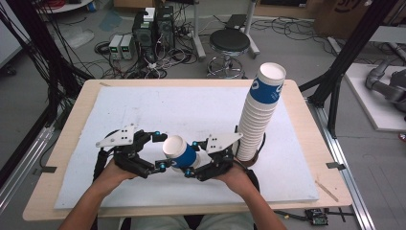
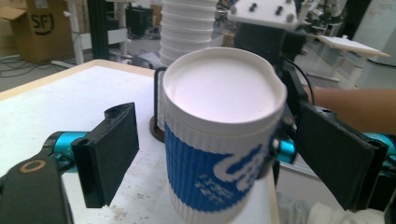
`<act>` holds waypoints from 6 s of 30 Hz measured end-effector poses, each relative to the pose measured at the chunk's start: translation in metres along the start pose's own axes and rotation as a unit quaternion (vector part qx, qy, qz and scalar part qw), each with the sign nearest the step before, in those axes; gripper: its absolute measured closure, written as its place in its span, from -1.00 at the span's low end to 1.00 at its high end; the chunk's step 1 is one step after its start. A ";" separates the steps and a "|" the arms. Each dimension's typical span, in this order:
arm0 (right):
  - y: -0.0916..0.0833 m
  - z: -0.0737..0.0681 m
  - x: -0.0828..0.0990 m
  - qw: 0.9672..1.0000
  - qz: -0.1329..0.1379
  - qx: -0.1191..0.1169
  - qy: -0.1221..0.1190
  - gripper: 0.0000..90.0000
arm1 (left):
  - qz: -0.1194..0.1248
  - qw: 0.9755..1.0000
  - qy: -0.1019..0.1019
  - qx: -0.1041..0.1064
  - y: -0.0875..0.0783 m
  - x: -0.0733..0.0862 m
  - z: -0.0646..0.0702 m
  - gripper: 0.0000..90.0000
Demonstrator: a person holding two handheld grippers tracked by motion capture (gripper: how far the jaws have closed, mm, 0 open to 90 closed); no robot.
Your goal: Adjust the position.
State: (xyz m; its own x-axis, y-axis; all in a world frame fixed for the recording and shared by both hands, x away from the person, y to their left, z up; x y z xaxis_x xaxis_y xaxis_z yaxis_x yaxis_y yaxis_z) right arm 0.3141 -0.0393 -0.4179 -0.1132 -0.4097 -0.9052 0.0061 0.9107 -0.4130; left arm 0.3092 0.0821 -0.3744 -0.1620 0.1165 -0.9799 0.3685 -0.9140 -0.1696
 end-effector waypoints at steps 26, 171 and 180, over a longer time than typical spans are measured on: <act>0.000 -0.003 -0.004 0.960 -0.278 -0.013 -0.040 -0.32 | -0.079 0.997 0.017 0.016 0.007 0.018 0.003 -0.68; -0.052 -0.013 -0.021 0.999 -0.015 -0.040 0.011 -0.29 | -0.007 0.998 0.007 0.055 -0.011 0.004 0.002 -0.74; -0.051 -0.008 -0.042 0.993 -0.113 -0.023 -0.027 -0.29 | -0.037 0.998 0.025 0.047 -0.016 0.000 -0.002 -0.74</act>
State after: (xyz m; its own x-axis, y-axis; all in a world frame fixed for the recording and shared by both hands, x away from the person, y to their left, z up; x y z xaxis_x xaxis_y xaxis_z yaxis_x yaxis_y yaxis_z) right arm 0.3105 -0.0683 -0.3584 -0.0541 -0.6047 -0.7946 -0.0583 0.7963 -0.6020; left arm 0.3049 0.0974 -0.3716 -0.1387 0.2016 -0.9696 0.2687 -0.9347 -0.2328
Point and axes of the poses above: each handheld gripper's, and its own axes: y roughly forward along the jaws, x roughly out of its underside, z roughly to its right, the point moved 9 cm from there along y, roughly forward along the jaws, and after that the axes turned 9 degrees about -x, right-handed, at the moved point
